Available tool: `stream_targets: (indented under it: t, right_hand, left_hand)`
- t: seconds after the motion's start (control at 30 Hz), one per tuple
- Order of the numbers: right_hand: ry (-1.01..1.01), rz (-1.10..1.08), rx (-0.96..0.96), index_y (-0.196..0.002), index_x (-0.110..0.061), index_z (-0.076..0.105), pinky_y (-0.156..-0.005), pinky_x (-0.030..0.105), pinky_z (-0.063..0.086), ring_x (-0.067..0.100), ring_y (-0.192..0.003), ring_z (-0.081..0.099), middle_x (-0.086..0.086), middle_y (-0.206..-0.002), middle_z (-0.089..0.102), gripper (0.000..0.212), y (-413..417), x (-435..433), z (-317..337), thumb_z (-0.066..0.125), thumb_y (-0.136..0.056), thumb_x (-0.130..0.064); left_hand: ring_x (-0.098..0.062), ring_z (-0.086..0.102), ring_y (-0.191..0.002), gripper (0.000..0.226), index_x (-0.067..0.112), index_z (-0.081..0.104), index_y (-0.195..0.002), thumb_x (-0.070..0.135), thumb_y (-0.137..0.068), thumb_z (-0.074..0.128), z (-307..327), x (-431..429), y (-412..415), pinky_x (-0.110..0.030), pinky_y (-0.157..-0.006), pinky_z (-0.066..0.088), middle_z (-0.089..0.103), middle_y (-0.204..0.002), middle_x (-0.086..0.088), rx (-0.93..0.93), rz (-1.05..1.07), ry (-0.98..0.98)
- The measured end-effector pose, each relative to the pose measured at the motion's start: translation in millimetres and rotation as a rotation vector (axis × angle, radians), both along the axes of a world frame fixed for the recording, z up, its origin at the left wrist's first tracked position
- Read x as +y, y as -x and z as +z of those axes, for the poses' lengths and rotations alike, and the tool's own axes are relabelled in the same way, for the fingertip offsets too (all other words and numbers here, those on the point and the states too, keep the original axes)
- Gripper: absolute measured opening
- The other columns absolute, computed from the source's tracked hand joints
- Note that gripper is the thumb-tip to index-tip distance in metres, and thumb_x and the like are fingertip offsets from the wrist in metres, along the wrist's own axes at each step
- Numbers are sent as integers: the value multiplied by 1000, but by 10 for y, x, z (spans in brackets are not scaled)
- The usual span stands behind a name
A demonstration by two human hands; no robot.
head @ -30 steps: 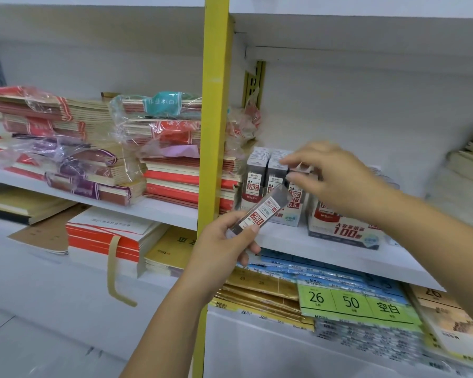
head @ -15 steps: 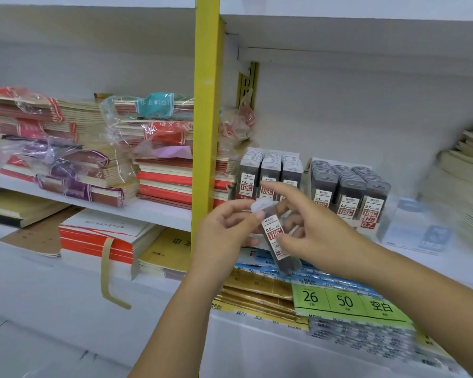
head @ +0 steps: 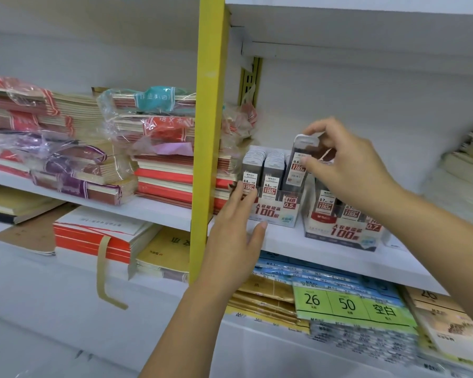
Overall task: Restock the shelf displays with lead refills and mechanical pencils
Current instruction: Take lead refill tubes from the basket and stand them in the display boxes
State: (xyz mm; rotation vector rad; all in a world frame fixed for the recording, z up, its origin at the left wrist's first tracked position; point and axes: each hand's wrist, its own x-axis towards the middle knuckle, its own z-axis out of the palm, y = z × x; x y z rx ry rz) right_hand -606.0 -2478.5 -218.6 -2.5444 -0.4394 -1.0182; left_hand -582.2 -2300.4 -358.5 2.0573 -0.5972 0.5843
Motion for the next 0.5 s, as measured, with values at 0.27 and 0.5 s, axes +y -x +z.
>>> stream_targets:
  t: [0.27,0.5]
  right_hand:
    - [363,-283,43,-118,-34,66,-89,30,26,15,-112,37,-10,-111,55,29,-129,-37,-73,58,-92,-43]
    - [241,-121,-184,-126,-18,62,-88,31,37,20,-102,47,0,-105,64,30,290,-33,-252,54,-97,-19]
  left_hand:
    - [7,14,-144,60,41,24,-155,33,-102,52,-21,22,-27,-18,-110,17,6,-164,27,-8,-25,-1]
    - [-8,34,-140,47,28,48,-145,20,-100,57,-8,59,212,-18,-112,25,43,-152,11,-88,54,36]
